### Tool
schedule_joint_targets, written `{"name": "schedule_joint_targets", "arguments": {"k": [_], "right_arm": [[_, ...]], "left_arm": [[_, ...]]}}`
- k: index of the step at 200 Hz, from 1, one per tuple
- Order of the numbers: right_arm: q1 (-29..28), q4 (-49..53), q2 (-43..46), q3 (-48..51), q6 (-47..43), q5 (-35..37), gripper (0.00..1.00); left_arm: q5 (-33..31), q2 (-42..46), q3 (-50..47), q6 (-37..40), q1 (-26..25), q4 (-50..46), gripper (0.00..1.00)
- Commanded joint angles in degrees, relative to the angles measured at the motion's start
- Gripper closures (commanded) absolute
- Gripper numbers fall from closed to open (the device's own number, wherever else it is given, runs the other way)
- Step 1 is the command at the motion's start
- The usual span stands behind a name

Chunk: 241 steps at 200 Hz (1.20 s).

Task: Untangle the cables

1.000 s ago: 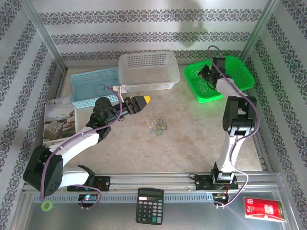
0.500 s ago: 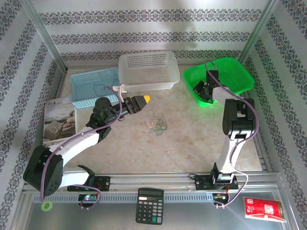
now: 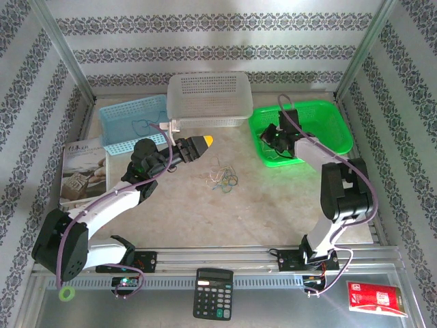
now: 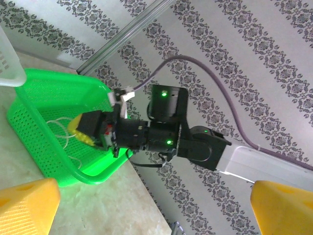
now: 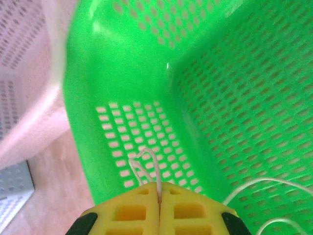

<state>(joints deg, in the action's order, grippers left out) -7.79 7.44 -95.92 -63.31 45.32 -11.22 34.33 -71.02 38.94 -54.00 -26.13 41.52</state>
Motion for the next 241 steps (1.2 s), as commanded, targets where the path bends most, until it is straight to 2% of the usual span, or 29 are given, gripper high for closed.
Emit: {"name": "schedule_joint_targets", "arguments": {"k": [1, 24, 29, 34, 42, 49, 58, 90, 115, 137, 158, 185, 205, 241], "right_arm": [[2.34, 1.93, 3.87, -3.20, -3.25, 4.66, 1.00], [4.45, 4.40, 4.57, -7.00, -6.20, 5.87, 0.99], [4.97, 4.53, 4.70, -7.69, -6.83, 5.72, 0.93], [5.37, 4.22, 4.88, -8.10, -7.59, 5.17, 0.77], [5.72, 4.32, 5.45, -8.71, -9.27, 5.36, 0.61], [5.77, 4.76, 6.17, -9.06, -10.40, 5.89, 0.53], [5.77, 4.85, 7.65, -8.58, -11.29, 5.95, 0.49], [3.73, 2.66, 15.56, -0.28, -11.47, 7.59, 0.48], [-0.82, 0.86, 21.98, 7.19, -10.94, 7.55, 0.48], [-7.09, -0.78, 26.98, 13.11, -10.14, 7.16, 0.48], [-14.42, -2.33, 30.51, 18.19, -8.60, 9.68, 0.48], [-22.17, -4.27, 31.27, 22.93, -5.55, 11.82, 0.48], [-27.18, -5.96, 30.57, 25.68, -4.18, 14.44, 0.48], [-30.03, -8.14, 25.87, 27.14, -3.74, 17.66, 0.49]], "left_arm": [[0.51, 1.74, 0.90, 1.21, 0.26, -0.61, 0.00], [0.38, 2.20, 0.29, 2.12, 0.32, -1.76, 0.00], [0.27, 2.41, 0.27, 2.45, 0.33, -2.15, 0.00], [0.15, 2.44, 0.13, 2.72, 0.33, -2.45, 0.00], [0.04, 2.63, -0.12, 3.19, 0.30, -3.07, 0.00], [-0.19, 2.83, -0.40, 3.49, 0.35, -3.57, 0.00], [-0.28, 2.99, -0.75, 3.87, 0.34, -3.95, 0.00], [-1.55, 3.34, -1.84, 5.54, 0.33, -6.59, 0.00], [-3.00, 3.49, -2.09, 7.59, 0.34, -9.75, 0.00], [-5.02, 3.36, -2.24, 9.40, 0.38, -13.17, 0.00], [-7.08, 3.32, -2.27, 10.98, 0.37, -17.58, 0.00], [-10.98, 3.11, -2.04, 13.36, 0.38, -24.61, 0.00], [-11.48, 2.02, -0.88, 16.33, 0.30, -30.33, 0.04], [-11.45, -0.31, 0.10, 19.30, 0.38, -36.76, 0.05]]}}
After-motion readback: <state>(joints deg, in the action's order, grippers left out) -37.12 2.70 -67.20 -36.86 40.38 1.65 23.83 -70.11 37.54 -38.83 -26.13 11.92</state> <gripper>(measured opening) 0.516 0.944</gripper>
